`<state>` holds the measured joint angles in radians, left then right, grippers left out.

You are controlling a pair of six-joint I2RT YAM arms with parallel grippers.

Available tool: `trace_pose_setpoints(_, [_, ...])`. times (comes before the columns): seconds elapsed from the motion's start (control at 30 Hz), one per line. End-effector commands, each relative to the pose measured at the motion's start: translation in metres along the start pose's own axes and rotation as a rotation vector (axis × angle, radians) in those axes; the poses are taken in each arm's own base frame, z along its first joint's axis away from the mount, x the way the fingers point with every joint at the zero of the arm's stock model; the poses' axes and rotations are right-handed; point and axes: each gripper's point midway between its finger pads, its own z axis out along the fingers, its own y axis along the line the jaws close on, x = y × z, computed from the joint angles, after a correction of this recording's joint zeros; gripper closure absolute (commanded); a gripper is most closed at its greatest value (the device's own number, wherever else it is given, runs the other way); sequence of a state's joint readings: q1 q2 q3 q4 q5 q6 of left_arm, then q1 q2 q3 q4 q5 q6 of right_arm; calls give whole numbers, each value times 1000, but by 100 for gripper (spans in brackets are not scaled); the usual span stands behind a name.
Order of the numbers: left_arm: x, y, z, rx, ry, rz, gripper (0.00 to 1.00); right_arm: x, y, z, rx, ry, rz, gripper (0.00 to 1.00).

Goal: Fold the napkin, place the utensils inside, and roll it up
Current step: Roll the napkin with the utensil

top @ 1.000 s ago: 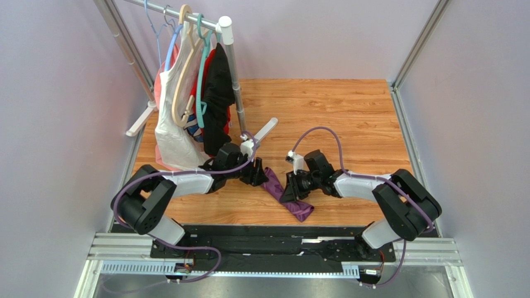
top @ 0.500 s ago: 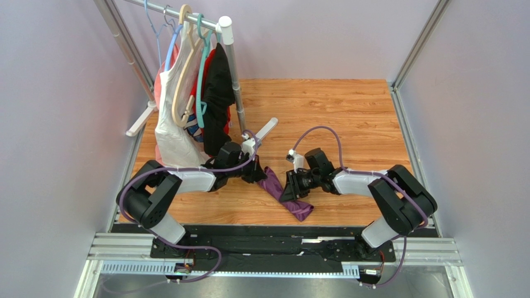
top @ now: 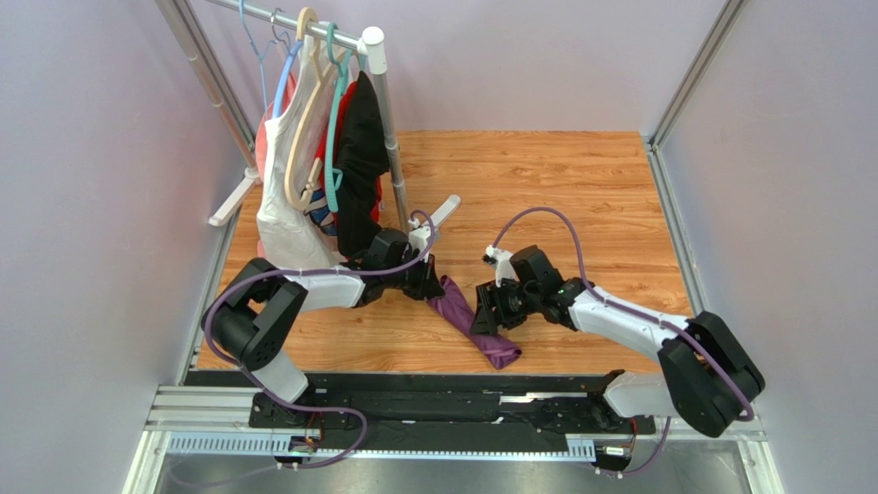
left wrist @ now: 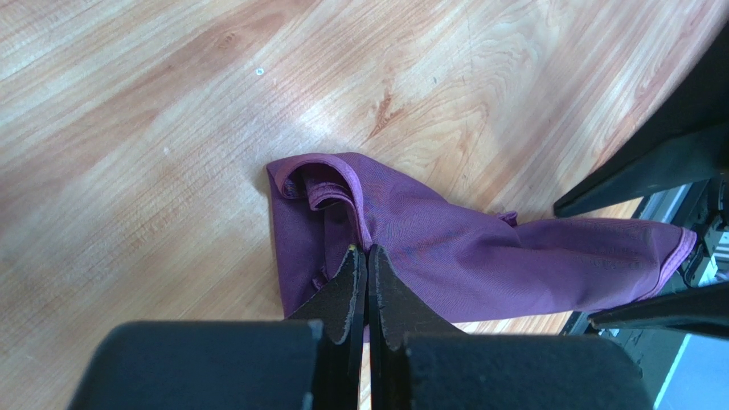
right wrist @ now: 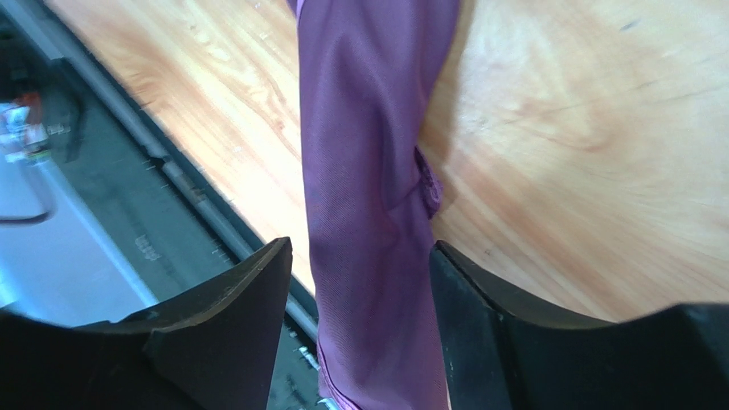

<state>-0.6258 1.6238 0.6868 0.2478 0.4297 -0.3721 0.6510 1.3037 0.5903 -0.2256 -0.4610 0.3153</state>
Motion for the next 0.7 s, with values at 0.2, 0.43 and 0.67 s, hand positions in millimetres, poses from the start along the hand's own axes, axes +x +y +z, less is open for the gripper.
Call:
trace_pose_setpoints(0.2, [1,3,7,-10,61,-9,100,-52,19,-30,363,-295,-326,35])
trace_pose_setpoints(0.43, [2,4,8,-17,79,-18,100,-35,43,-3,423,-246,-509,37])
trace_pose_setpoints(0.67, [2,4,9,-12,89,-20,100,-30,40,27,546,-204,-617,39])
